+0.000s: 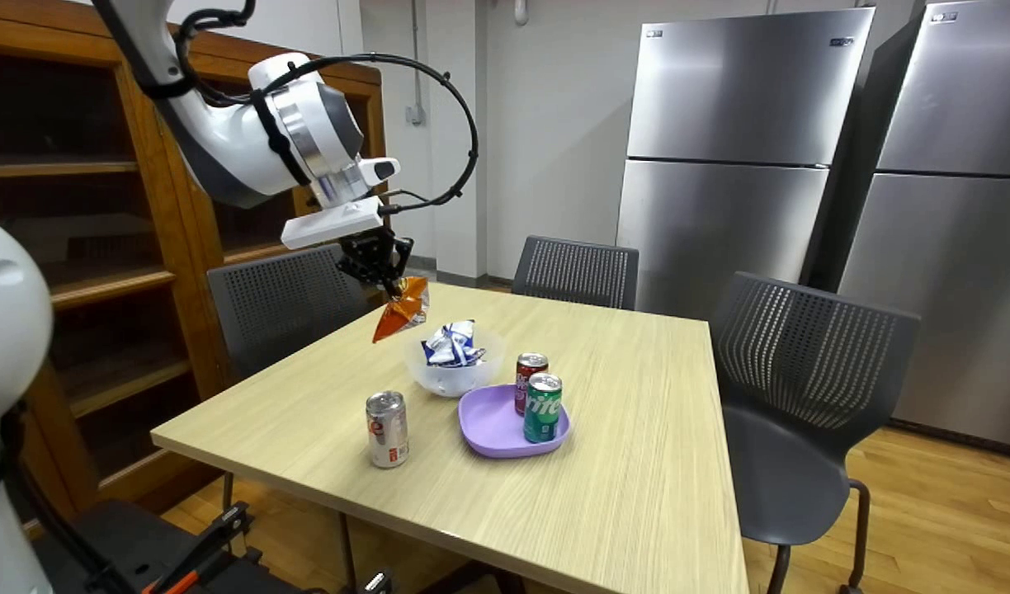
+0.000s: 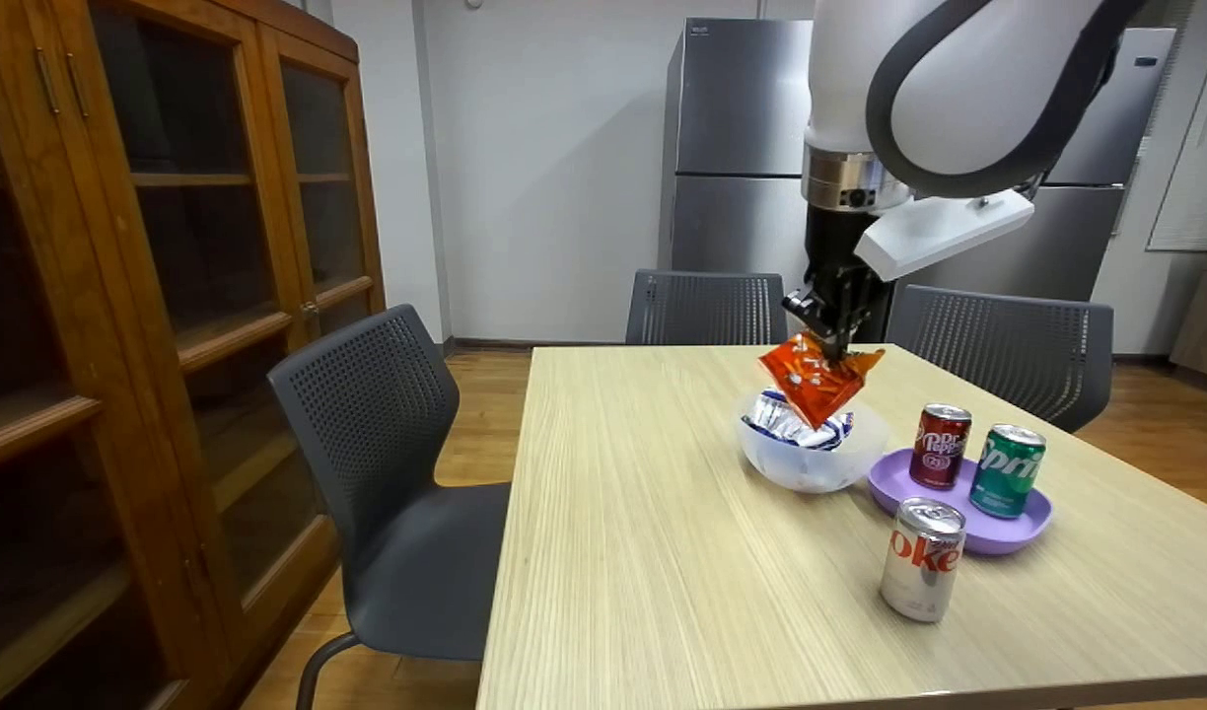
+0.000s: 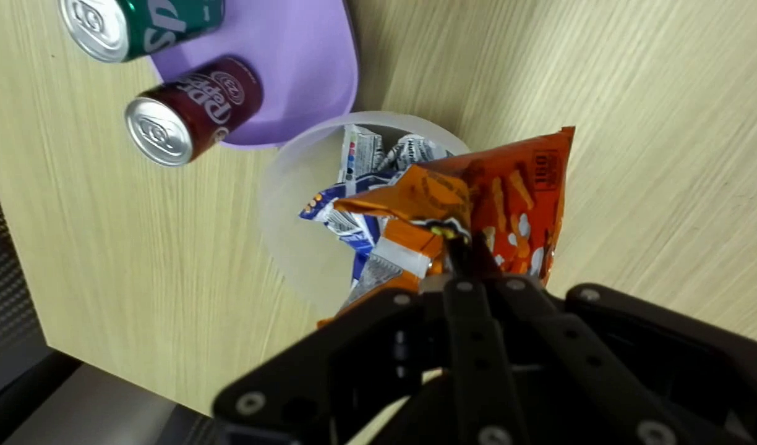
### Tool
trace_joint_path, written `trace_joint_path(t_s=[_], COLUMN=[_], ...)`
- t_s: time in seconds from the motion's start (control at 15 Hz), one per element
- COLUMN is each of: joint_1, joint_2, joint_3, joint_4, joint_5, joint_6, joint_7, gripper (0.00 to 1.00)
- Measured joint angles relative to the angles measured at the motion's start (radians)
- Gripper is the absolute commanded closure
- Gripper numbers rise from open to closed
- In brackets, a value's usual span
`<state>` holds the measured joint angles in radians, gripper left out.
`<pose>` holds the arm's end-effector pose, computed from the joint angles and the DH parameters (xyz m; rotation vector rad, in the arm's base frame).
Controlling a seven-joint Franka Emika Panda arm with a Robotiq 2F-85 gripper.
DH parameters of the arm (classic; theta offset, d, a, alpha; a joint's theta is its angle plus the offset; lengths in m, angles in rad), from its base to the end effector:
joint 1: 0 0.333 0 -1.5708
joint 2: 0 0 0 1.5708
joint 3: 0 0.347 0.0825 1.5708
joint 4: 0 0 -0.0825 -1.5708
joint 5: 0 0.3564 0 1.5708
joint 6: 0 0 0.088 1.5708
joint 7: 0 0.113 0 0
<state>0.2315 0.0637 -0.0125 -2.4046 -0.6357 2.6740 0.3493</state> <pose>0.4807 0.1238 0.3508 2.7812 0.5824 0.4083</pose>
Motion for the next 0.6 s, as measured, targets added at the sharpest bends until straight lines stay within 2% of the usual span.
trace_joint_path(t_s=[0.27, 0.6], joint_1=[-0.001, -0.001], joint_2=[0.026, 0.126], joint_3=[-0.047, -0.076], joint_4=[0.009, 0.080], joint_5=[-0.047, -0.073], joint_6=[0.000, 0.000], joint_7=[0.099, 0.199], gripper=[1.00, 1.00])
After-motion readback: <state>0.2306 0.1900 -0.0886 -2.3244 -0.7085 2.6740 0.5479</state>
